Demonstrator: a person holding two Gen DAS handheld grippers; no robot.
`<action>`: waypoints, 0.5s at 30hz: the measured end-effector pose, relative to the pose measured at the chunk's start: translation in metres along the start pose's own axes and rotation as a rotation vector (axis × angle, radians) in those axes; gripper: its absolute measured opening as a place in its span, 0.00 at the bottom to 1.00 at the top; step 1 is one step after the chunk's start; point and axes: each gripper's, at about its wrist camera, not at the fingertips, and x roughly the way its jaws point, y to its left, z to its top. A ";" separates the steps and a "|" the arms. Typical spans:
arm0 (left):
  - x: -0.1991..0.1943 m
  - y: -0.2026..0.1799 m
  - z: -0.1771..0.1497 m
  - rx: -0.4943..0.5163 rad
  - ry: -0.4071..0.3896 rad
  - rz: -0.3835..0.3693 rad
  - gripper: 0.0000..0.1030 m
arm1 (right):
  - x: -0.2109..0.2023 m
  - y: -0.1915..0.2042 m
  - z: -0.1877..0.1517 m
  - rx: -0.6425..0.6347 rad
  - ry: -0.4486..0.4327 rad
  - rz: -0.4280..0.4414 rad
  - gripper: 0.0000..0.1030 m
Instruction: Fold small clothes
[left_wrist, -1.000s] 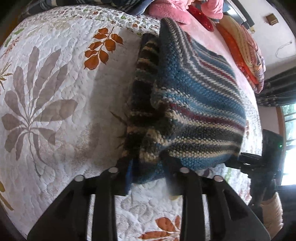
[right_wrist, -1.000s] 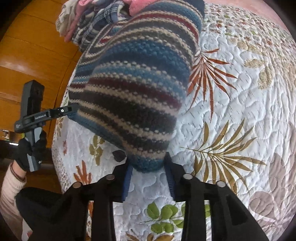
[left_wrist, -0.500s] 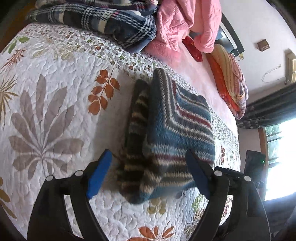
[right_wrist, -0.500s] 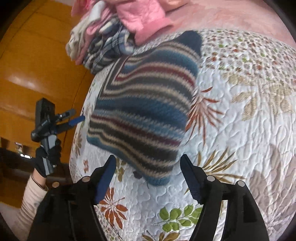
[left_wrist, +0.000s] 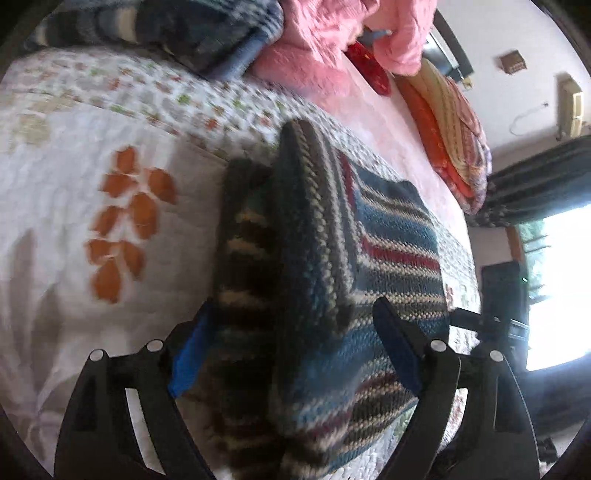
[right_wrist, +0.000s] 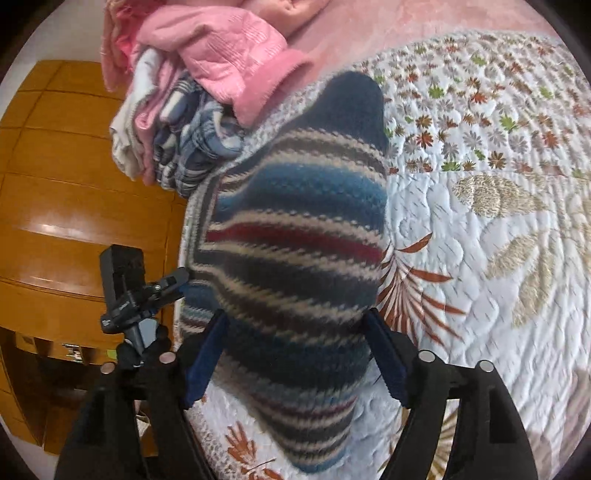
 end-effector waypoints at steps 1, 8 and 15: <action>0.009 -0.002 0.001 0.018 0.016 -0.011 0.82 | 0.005 -0.001 0.000 0.001 0.004 0.001 0.76; 0.044 -0.005 0.011 0.080 0.071 -0.027 0.92 | 0.031 -0.017 0.009 0.038 0.023 0.089 0.87; 0.051 -0.014 0.007 0.140 0.066 -0.011 0.66 | 0.043 -0.008 0.016 0.003 0.014 0.089 0.72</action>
